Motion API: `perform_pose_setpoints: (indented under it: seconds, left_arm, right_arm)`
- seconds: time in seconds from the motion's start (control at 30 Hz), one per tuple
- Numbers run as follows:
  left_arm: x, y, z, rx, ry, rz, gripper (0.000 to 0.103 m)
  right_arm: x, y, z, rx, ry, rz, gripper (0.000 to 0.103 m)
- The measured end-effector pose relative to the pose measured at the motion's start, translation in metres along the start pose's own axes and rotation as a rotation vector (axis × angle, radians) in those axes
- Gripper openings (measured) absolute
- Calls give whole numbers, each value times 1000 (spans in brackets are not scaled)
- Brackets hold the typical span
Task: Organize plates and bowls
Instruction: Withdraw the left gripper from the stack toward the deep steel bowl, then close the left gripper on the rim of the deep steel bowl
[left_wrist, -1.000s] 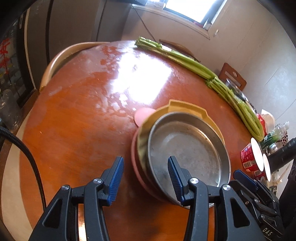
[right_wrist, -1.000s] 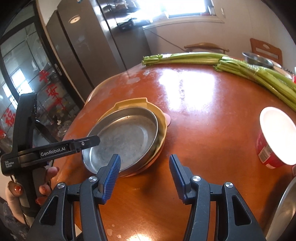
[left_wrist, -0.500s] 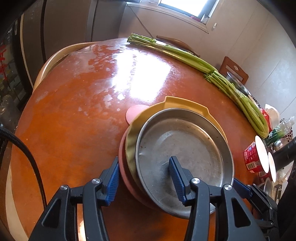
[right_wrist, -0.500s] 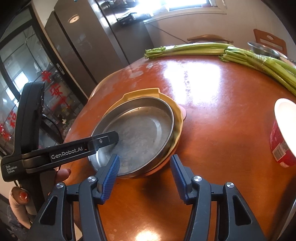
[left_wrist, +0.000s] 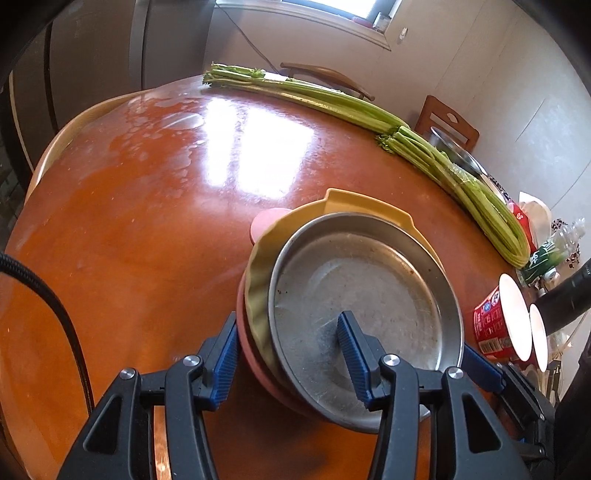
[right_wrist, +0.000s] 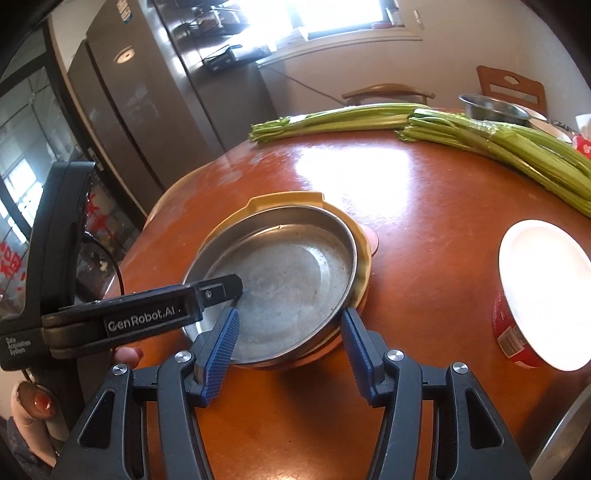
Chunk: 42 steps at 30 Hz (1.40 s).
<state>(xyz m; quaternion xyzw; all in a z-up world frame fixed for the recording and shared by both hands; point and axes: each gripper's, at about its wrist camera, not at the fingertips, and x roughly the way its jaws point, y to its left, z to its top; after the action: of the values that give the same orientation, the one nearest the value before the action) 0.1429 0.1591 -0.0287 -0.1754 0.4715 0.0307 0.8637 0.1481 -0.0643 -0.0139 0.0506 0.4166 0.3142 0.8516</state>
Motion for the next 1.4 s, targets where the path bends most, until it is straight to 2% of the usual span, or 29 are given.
perform_pose_setpoints:
  seconds: [0.17,0.37,0.63,0.87,1.07,1.4]
  left_arm:
    - [1,0,0,-3,-4,-1,52]
    - [-6,4,-3,-10,-34,48,52]
    - [-23,5,-12,-3,-77,71,52]
    - [-44,-13,-21,47,-111,63,52]
    - [-61,-36,-33,85,-136,41,52]
    - [-81,-88,-49,187,-166,-7,52]
  right_arm:
    - [0,-5,-1,6,-10,-28,58]
    - [0,-7,-1,12,-17,-48,59]
    - [-19,-4,0,2,-76,-101,59]
    - [-54,7,-6,-44,-153,-115,59]
    - [-90,5,-12,-40,-217,-127,63]
    - [-158,-18,-19,-33,-361,-229,66]
